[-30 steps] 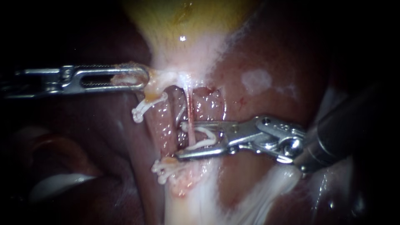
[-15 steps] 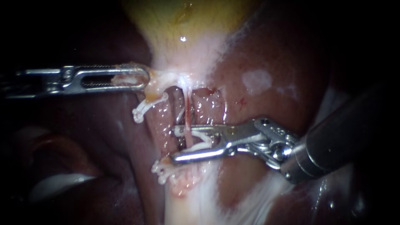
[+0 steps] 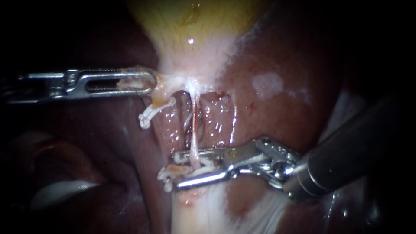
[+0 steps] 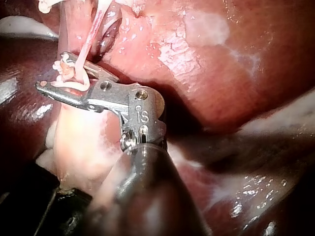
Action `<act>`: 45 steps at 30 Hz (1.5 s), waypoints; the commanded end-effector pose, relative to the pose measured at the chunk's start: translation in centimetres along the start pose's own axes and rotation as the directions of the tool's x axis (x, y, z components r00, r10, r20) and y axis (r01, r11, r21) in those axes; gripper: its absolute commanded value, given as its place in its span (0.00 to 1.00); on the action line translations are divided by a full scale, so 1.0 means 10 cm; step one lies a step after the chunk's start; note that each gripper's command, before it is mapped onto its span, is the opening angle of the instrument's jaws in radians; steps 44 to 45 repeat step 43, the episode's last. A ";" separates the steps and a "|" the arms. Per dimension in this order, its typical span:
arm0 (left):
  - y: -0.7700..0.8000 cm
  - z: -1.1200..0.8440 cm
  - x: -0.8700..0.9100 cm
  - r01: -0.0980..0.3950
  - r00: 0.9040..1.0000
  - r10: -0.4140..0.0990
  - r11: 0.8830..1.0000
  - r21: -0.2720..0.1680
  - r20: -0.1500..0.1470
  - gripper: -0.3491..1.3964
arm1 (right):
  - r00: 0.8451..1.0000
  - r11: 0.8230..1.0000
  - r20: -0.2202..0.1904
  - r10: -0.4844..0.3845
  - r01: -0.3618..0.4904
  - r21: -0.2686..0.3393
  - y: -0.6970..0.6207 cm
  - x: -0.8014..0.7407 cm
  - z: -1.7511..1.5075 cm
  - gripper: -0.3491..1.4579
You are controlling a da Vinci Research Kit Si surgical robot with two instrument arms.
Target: Clipping first clip right tube
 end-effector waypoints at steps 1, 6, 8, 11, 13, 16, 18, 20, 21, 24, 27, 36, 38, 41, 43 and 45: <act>0.000 0.000 0.000 0.000 1.000 0.000 1.000 0.000 0.000 0.00 | 1.000 1.000 -0.006 -0.001 0.001 0.000 -0.001 0.002 -0.001 0.40; 0.000 0.000 0.000 0.000 1.000 0.000 1.000 0.000 0.000 0.00 | 1.000 1.000 -0.006 0.005 -0.005 0.001 0.000 0.002 -0.004 0.34; 0.000 0.000 0.000 0.000 1.000 0.000 1.000 0.000 0.000 0.00 | 1.000 1.000 -0.004 0.011 -0.011 0.005 0.000 0.002 -0.006 0.29; 0.000 0.000 0.000 0.000 1.000 0.000 1.000 0.000 0.000 0.00 | 1.000 1.000 -0.009 0.023 -0.023 -0.007 0.001 0.002 -0.011 0.18; 0.000 0.000 0.000 0.000 1.000 0.000 1.000 0.000 0.000 0.00 | 0.999 0.999 -0.011 0.036 -0.036 -0.012 0.002 0.003 -0.016 0.11; 0.001 0.000 0.000 0.000 1.000 0.000 1.000 0.000 0.000 0.00 | 0.999 0.999 -0.010 0.048 -0.048 -0.010 0.005 0.003 -0.022 0.02; 0.001 0.000 0.000 -0.001 1.000 0.001 1.000 0.001 0.000 0.00 | 0.999 0.999 -0.012 0.047 -0.047 -0.008 0.006 0.003 -0.025 0.00; 0.002 0.001 0.001 -0.001 1.000 0.001 1.000 0.001 0.000 0.00 | 0.999 0.999 -0.004 0.054 -0.054 -0.011 0.006 0.002 -0.027 0.00; 0.002 0.001 0.001 -0.001 1.000 0.001 1.000 0.001 0.000 0.00 | 0.999 0.998 0.007 0.054 -0.054 -0.015 0.006 0.002 -0.027 0.00; 0.003 0.001 0.001 -0.001 1.000 0.001 1.000 0.001 0.000 0.00 | 0.998 0.998 0.035 0.055 -0.054 -0.027 0.005 0.001 -0.028 0.00; 0.003 0.001 0.001 -0.001 1.000 0.001 1.000 0.001 0.000 0.00 | 0.997 0.998 0.046 0.056 -0.054 -0.031 0.004 0.000 -0.029 0.00; 0.004 0.002 0.002 -0.002 1.000 0.002 1.000 0.001 0.000 0.00 | 0.997 0.998 0.055 0.056 -0.055 -0.034 0.003 0.000 -0.029 0.00; 0.004 0.002 0.002 -0.002 1.000 0.002 1.000 0.001 0.000 0.00 | 0.997 0.998 0.055 0.056 -0.055 -0.034 0.003 0.000 -0.029 0.00; 0.004 0.002 0.002 -0.002 1.000 0.002 1.000 0.001 0.000 0.00 | 0.997 0.998 0.054 0.057 -0.055 -0.034 0.004 0.000 -0.029 0.00; 0.004 0.002 0.002 -0.002 1.000 0.002 1.000 0.001 0.000 0.00 | 0.997 0.998 0.054 0.057 -0.055 -0.034 0.004 0.001 -0.029 0.00; 0.004 0.002 0.002 -0.002 1.000 0.002 1.000 0.001 0.000 0.00 | 0.997 0.998 0.054 0.057 -0.055 -0.034 0.004 0.001 -0.029 0.00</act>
